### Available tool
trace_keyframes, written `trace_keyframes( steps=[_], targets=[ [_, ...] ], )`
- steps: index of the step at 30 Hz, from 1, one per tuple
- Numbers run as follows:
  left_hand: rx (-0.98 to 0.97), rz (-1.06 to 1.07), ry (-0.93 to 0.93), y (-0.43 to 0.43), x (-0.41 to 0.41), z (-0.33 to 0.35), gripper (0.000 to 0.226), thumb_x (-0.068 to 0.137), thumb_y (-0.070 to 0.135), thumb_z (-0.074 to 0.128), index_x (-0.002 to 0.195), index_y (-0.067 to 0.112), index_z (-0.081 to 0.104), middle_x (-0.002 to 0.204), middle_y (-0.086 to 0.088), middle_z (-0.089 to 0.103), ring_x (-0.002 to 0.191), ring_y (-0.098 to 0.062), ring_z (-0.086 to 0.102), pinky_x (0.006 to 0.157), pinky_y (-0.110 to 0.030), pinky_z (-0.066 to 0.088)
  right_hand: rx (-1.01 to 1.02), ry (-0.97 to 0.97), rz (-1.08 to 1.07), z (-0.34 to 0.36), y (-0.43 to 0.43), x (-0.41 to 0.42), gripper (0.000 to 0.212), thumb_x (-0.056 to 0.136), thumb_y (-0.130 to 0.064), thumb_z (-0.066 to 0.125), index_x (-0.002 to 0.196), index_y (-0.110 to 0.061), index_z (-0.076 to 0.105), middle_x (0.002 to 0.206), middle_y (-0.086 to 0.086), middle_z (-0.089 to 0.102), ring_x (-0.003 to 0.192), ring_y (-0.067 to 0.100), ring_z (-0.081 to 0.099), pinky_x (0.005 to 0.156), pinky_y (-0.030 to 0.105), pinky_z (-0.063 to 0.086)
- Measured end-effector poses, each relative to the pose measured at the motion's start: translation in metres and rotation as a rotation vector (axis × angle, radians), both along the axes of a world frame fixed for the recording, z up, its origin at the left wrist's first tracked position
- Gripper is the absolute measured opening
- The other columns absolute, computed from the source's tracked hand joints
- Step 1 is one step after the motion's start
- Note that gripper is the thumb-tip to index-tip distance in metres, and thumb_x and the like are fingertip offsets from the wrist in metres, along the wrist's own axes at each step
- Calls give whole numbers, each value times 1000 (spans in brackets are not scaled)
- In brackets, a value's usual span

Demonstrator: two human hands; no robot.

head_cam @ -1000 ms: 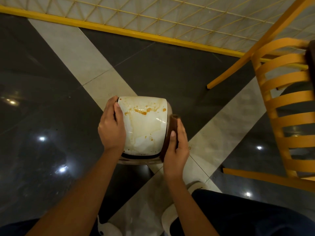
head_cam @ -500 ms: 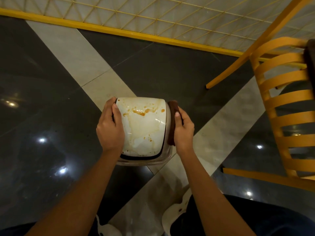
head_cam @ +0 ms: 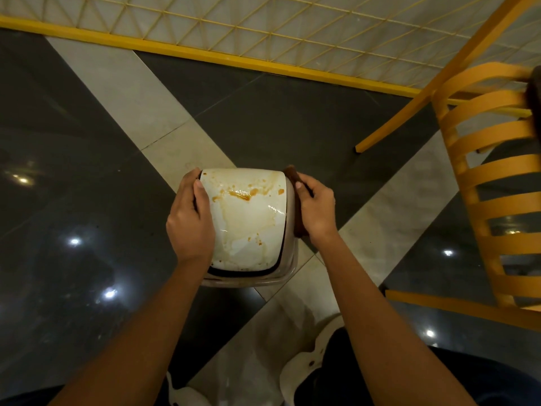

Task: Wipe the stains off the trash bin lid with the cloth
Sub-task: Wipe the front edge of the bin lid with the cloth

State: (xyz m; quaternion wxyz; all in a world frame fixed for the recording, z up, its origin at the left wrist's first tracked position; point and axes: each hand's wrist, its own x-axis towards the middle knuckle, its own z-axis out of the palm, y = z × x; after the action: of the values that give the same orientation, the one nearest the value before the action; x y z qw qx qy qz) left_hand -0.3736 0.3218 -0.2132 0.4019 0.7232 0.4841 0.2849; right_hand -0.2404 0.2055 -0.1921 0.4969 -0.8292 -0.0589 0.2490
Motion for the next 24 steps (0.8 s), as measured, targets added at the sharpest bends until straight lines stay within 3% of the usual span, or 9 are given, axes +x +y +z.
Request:
trace_keyframes(
  steps=[4, 7, 9, 12, 14, 21, 24],
  targets=[
    [6, 1, -8, 1, 2, 0, 37, 99, 35, 34, 129, 23, 53, 129, 3, 58, 115, -14, 55, 95, -32, 47, 51, -238, 42, 5, -11, -16, 31, 95, -8, 45, 122, -16, 59, 116, -12, 55, 108, -2, 47, 95, 7, 34],
    [3, 4, -5, 2, 1, 0, 37, 99, 36, 34, 129, 24, 53, 129, 4, 58, 116, -14, 55, 96, -34, 47, -4, -200, 108, 4, -4, -2, 30, 95, -7, 44, 120, -15, 61, 110, -11, 56, 103, 0, 48, 79, -6, 33],
    [-4, 1, -12, 1, 1, -1, 38, 99, 36, 33, 129, 24, 52, 129, 4, 57, 117, -14, 54, 97, -36, 47, -66, -117, 167, 2, 3, 13, 30, 96, -8, 43, 119, -15, 61, 111, -5, 60, 103, 5, 51, 75, 0, 36],
    [-7, 4, -11, 0, 1, 0, 38, 99, 36, 34, 129, 24, 52, 129, 3, 57, 117, -15, 55, 96, -34, 47, -89, -39, 235, 1, 7, 25, 29, 96, -8, 43, 118, -14, 62, 116, 1, 62, 106, 11, 53, 84, 18, 38],
    [-7, 3, -8, 0, 1, 1, 38, 99, 35, 34, 129, 23, 52, 129, 2, 57, 116, -15, 55, 95, -33, 47, -57, -45, 215, 1, 2, 21, 29, 96, -9, 44, 118, -15, 62, 116, 1, 62, 104, 9, 53, 88, 21, 40],
    [-8, 15, -2, 1, 1, 1, 38, 99, 38, 33, 128, 26, 53, 127, 4, 59, 114, -14, 56, 95, -37, 48, 51, -107, 105, -8, -5, 8, 30, 95, -8, 45, 119, -13, 61, 117, -1, 62, 107, 8, 54, 87, 6, 40],
    [-6, 12, -10, 0, 1, 0, 37, 99, 37, 33, 129, 26, 53, 128, 4, 58, 115, -14, 55, 96, -37, 48, 21, -66, 134, -12, 3, 17, 29, 96, -9, 44, 118, -15, 62, 118, 0, 62, 109, 11, 55, 99, 27, 44]
  ],
)
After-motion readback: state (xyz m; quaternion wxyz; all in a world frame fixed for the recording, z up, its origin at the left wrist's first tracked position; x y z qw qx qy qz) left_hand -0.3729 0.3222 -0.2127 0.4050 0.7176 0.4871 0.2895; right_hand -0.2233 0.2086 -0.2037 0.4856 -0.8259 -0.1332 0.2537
